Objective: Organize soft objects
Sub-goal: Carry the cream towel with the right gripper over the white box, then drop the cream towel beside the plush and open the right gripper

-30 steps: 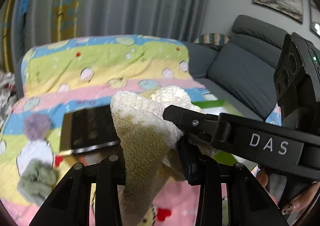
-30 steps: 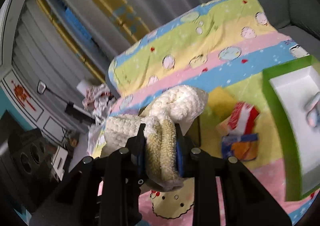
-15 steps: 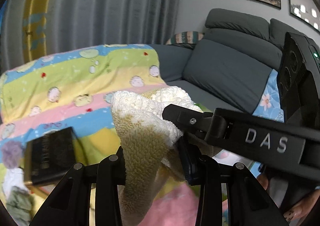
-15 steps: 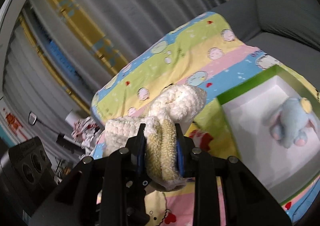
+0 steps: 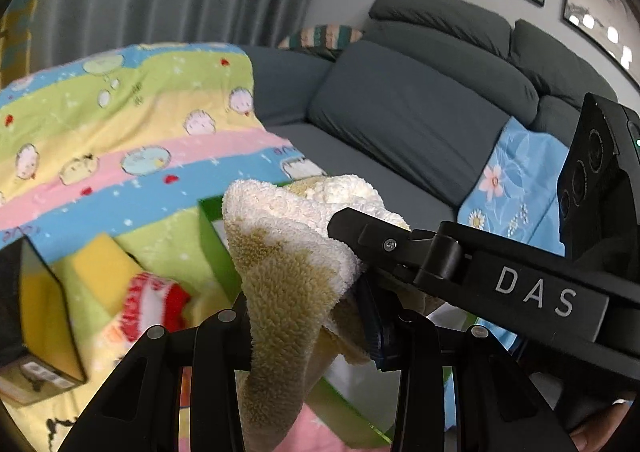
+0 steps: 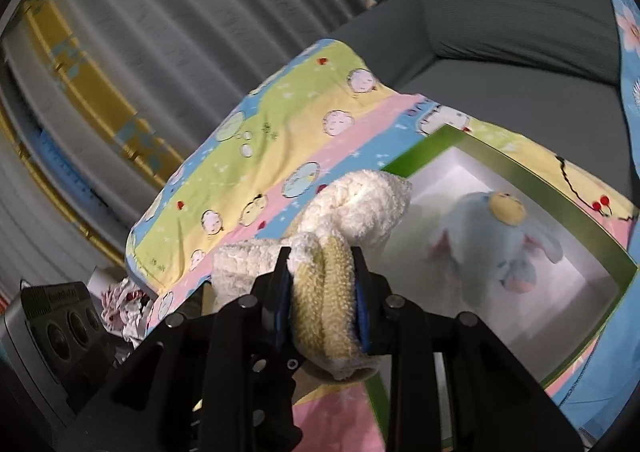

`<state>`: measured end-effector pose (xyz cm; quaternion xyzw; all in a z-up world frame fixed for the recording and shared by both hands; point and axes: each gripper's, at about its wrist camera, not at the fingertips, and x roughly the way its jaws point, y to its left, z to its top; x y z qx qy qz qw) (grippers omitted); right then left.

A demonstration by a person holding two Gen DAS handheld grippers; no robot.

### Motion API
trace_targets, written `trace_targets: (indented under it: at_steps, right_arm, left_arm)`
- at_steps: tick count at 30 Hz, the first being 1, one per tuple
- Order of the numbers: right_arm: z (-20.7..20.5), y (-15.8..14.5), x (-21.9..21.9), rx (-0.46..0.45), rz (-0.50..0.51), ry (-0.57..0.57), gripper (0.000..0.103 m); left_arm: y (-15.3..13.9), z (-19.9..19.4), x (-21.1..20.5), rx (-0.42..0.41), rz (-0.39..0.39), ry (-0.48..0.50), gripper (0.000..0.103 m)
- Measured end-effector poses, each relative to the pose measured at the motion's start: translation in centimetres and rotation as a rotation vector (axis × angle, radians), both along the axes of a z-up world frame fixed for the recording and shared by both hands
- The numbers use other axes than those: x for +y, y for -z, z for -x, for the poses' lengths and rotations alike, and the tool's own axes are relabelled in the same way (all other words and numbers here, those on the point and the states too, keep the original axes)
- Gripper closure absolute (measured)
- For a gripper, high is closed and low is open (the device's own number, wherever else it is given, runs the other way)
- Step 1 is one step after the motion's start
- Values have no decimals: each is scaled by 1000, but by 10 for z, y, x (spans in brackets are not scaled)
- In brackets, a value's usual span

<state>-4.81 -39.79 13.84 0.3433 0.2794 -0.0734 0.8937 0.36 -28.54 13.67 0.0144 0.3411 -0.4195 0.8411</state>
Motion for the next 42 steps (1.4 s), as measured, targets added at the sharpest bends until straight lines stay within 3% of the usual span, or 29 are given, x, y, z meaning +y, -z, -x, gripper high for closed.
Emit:
trace_targets:
  at_steps: [22,31,34,39,42]
  right_arm:
    - [12,28,-44,115,-84,118,73]
    - [11,32,-47,151,-75,139,67]
    - [12,33,-47,149,-114,134,51]
    - [16,21,-41,115,-66,136,28]
    - [21,13,-36,102,-20,149,22]
  left_arm:
    - [33,-1,-47,136,-48,77,64]
    - [39,-3,-52,173,-52,70,63]
    - [38,-3,-51,173,-58,73,60]
    - [30,1,-42,160,-39,59,40]
    - [22,4,-31,132,-22,39,26]
